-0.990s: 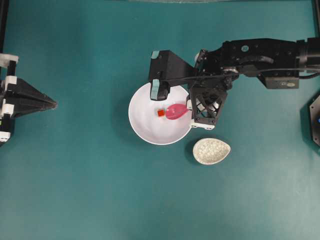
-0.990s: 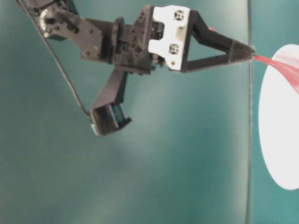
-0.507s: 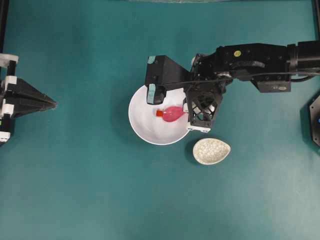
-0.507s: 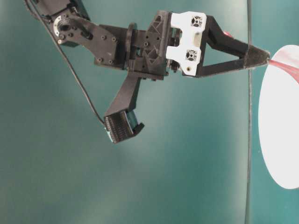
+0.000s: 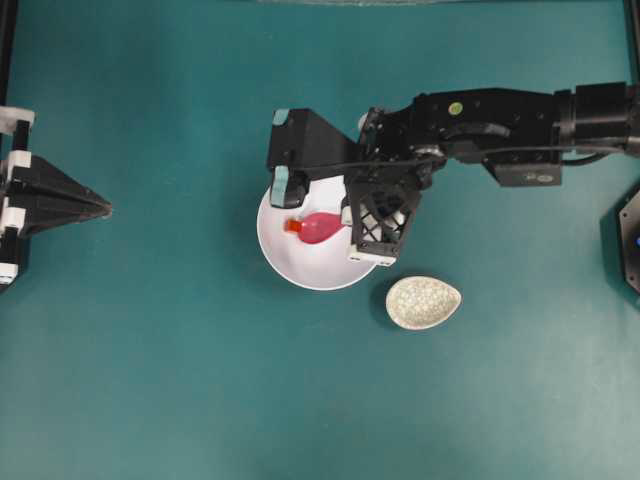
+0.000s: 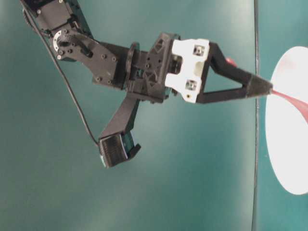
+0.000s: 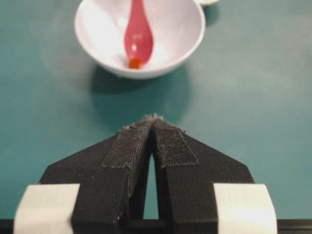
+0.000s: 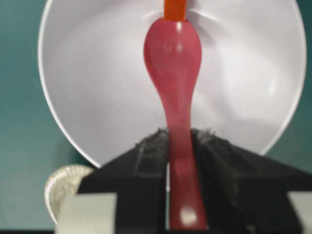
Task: Grip the spoon and scoop the red block from the bowl with right arm.
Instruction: 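Lower the spoon bowl into the white bowl beside the red cube, then slide the spoon under the red cube with the right gripper, then lift the spoon holding the red cube up out of the bowl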
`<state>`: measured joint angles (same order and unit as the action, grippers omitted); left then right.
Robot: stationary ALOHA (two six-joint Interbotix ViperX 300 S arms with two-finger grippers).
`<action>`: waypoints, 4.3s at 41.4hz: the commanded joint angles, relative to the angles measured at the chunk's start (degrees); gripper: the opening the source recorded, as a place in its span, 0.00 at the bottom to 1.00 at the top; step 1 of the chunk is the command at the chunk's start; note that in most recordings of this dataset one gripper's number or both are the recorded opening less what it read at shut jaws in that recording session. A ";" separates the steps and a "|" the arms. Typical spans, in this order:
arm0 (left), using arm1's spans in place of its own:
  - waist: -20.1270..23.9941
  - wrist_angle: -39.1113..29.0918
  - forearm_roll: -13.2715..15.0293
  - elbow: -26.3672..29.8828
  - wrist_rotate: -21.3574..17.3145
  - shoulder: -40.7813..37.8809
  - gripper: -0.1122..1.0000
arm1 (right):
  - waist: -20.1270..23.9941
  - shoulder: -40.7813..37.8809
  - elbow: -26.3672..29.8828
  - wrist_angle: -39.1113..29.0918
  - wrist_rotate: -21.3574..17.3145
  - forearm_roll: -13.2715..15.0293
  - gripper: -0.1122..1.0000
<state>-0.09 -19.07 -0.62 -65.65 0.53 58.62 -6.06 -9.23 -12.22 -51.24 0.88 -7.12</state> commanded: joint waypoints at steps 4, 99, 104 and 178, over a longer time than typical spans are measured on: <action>-0.09 0.44 -0.18 1.32 0.00 -0.26 0.10 | 0.00 0.62 2.46 1.76 -0.53 -0.18 0.32; -0.09 0.62 -0.18 1.32 0.09 -0.26 0.10 | 1.58 7.73 -3.60 9.40 -1.58 -0.18 0.32; -0.09 0.62 -0.18 1.32 0.09 -0.26 0.10 | 2.11 8.44 -4.92 11.60 -1.58 -0.18 0.32; -0.09 0.53 -0.18 1.32 0.09 -0.18 0.10 | 3.52 26.81 -26.54 41.31 -5.36 -2.64 0.32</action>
<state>-0.09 -18.98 -0.62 -65.65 0.62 58.62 -2.64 15.64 -40.69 -10.63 -4.31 -9.58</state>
